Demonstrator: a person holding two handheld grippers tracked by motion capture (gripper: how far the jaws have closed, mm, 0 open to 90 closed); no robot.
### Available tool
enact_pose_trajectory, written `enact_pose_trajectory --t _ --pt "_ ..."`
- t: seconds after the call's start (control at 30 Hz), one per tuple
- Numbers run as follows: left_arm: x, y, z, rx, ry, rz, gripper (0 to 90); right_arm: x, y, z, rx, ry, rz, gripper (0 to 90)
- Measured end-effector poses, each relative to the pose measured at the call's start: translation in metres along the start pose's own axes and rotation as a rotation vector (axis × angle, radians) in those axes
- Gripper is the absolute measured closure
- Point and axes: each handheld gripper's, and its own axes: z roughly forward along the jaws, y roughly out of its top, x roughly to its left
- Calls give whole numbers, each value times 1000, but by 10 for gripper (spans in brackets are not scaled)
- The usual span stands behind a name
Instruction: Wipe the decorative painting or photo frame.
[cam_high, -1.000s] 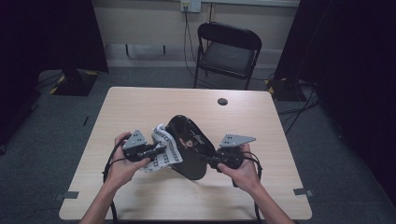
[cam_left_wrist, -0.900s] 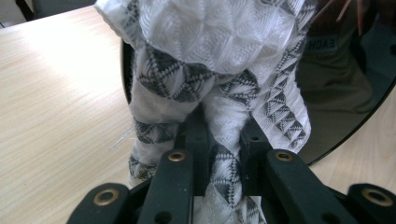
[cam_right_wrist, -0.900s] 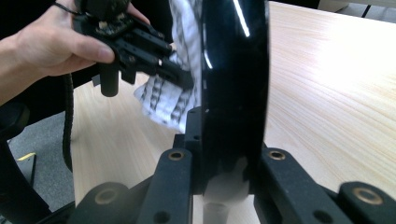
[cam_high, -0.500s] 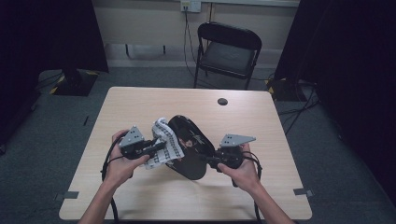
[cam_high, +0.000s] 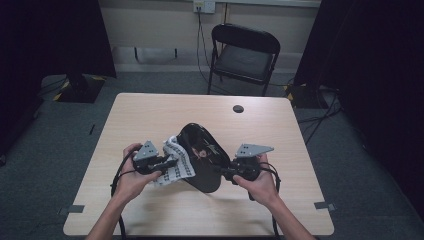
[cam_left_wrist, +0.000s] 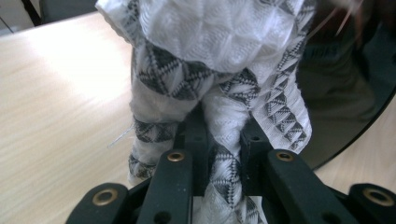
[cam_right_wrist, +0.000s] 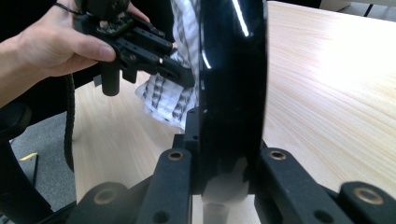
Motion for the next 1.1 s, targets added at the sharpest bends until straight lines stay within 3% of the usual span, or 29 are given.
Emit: enact_pose_trajectory --t 0.13,0.2,0.33,0.43,0.67,0.83,1.0,1.1 --pt "-2 9 -7 -96 -5 -25 779 0 0 0 0 2 -1 804" --pt "-4 12 -10 -162 -7 -64 779 0 0 0 -1 1 -1 805" --pt "-4 12 -9 -130 -4 -40 778 0 0 1 -2 3 0 806" --pt "-1 5 -5 -59 11 -14 776 0 0 1 1 1 -2 804" --pt "-1 -7 6 44 28 17 771 0 0 1 -2 3 7 797" --pt "-4 -3 6 29 5 16 775 -1 0 1 -2 3 8 798" --pt "-8 6 1 -3 57 26 766 -1 0 1 -2 5 7 797" --pt "-8 5 2 -19 31 38 768 -1 0 0 -1 5 6 797"
